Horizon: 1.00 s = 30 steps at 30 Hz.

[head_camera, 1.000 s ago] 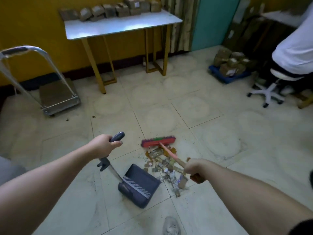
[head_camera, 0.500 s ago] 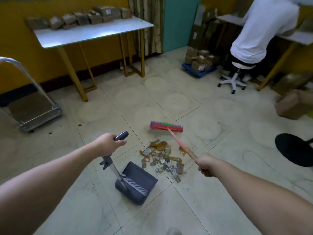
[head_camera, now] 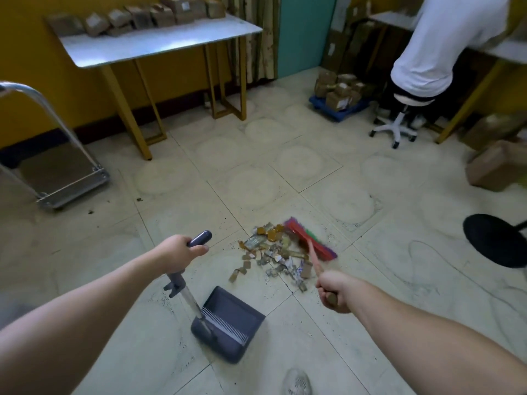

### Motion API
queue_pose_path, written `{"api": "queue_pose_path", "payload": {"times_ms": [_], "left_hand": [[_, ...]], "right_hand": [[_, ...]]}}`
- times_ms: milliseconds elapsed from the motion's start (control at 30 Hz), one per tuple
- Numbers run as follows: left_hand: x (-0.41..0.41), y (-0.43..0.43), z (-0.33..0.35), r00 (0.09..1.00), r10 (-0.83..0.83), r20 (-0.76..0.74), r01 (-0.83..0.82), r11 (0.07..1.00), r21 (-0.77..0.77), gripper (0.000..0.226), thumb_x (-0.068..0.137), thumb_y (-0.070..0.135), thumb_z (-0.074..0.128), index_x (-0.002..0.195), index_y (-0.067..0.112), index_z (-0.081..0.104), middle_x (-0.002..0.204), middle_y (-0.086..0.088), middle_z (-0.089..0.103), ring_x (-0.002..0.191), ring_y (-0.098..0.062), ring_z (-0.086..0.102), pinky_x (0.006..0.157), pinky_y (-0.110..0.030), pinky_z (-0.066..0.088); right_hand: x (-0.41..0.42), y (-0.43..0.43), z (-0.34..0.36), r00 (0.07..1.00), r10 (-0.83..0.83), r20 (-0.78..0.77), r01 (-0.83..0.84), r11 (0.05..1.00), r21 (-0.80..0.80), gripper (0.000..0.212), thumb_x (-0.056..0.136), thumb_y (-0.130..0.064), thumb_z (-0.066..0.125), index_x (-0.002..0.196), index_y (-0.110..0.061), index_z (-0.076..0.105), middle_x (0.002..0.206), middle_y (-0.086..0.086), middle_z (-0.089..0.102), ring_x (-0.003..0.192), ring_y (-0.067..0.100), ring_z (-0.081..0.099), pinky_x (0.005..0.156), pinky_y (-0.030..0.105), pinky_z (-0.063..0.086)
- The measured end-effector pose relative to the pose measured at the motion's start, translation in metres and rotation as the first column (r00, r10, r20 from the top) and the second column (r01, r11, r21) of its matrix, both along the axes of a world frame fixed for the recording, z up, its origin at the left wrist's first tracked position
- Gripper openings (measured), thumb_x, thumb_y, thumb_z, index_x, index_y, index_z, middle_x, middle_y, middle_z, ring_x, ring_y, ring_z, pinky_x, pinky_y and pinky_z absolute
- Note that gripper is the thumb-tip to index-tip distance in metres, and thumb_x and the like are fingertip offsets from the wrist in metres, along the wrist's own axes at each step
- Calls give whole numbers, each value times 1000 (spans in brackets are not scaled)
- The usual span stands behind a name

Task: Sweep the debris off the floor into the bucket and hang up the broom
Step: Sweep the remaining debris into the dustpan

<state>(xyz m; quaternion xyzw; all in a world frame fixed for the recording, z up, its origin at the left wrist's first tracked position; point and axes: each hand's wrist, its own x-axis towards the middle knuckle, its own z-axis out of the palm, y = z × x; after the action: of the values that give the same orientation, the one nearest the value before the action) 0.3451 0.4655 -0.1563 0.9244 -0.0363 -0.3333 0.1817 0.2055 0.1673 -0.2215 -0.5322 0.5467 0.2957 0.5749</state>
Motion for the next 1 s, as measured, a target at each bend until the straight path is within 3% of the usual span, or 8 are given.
{"api": "queue_pose_path", "payload": {"times_ms": [133, 233, 333, 467, 633, 767, 867, 1000], "left_hand": [[-2, 7, 4, 1000, -3, 8, 4, 1000, -23, 34, 95, 43, 51, 95, 10, 56, 67, -3, 54, 54, -15, 52, 50, -23, 40], [-5, 16, 8, 1000, -22, -2, 22, 1000, -3, 35, 95, 44, 50, 95, 9, 56, 68, -2, 54, 53, -14, 50, 48, -21, 39], [-10, 25, 11, 1000, -13, -7, 13, 1000, -3, 36, 95, 45, 49, 93, 9, 55, 69, -3, 53, 54, -14, 49, 48, -22, 38], [-20, 36, 17, 1000, 18, 15, -19, 1000, 6, 38, 95, 47, 48, 87, 10, 54, 68, -2, 51, 55, -15, 48, 50, -25, 37], [-31, 44, 23, 997, 73, 6, -73, 997, 17, 40, 95, 47, 48, 78, 11, 52, 65, -1, 49, 52, -15, 45, 50, -25, 35], [-49, 41, 27, 991, 135, -8, -134, 991, 19, 38, 95, 45, 49, 75, 13, 51, 63, 0, 48, 52, -14, 43, 51, -25, 34], [-67, 33, 24, 980, 196, -22, -196, 980, 11, 36, 94, 44, 49, 85, 10, 58, 65, -1, 48, 57, -17, 43, 55, -26, 35], [-93, 14, 18, 963, 268, -22, -267, 963, 44, 36, 94, 44, 51, 89, 9, 59, 71, -3, 49, 59, -18, 43, 56, -28, 34]], "right_hand": [[-2, 13, 21, 999, -16, 50, 18, 999, -36, 31, 95, -10, 37, 65, -11, 43, 33, -2, 39, 22, 4, 32, 28, 10, 32], [-9, 28, 27, 985, 166, 55, -155, 974, -166, 28, 94, -5, 34, 68, -12, 43, 36, -2, 39, 24, 5, 31, 29, 11, 30], [-11, 37, 25, 924, 380, 28, -356, 886, -297, 16, 93, -4, 38, 81, -9, 48, 54, 3, 44, 34, 10, 38, 33, 15, 33], [1, 40, 37, 751, 656, -80, -618, 654, -435, 7, 93, -5, 43, 97, -1, 47, 67, 10, 46, 48, 16, 42, 40, 23, 33], [28, 37, 53, 436, 863, -256, -835, 282, -472, 23, 96, -24, 51, 107, -5, 51, 73, 5, 49, 49, 14, 44, 41, 24, 37], [62, 27, 46, 206, 932, -299, -885, 47, -464, 29, 94, -24, 53, 118, -8, 56, 89, 5, 58, 60, 15, 52, 48, 23, 43], [82, 20, 41, -13, 942, -335, -875, -173, -452, 30, 94, -18, 53, 123, -12, 58, 102, 5, 62, 73, 17, 54, 58, 23, 46], [96, -5, 35, -132, 904, -406, -838, -321, -441, 27, 92, -12, 54, 117, -12, 62, 102, 4, 65, 78, 17, 55, 64, 24, 48]]}}
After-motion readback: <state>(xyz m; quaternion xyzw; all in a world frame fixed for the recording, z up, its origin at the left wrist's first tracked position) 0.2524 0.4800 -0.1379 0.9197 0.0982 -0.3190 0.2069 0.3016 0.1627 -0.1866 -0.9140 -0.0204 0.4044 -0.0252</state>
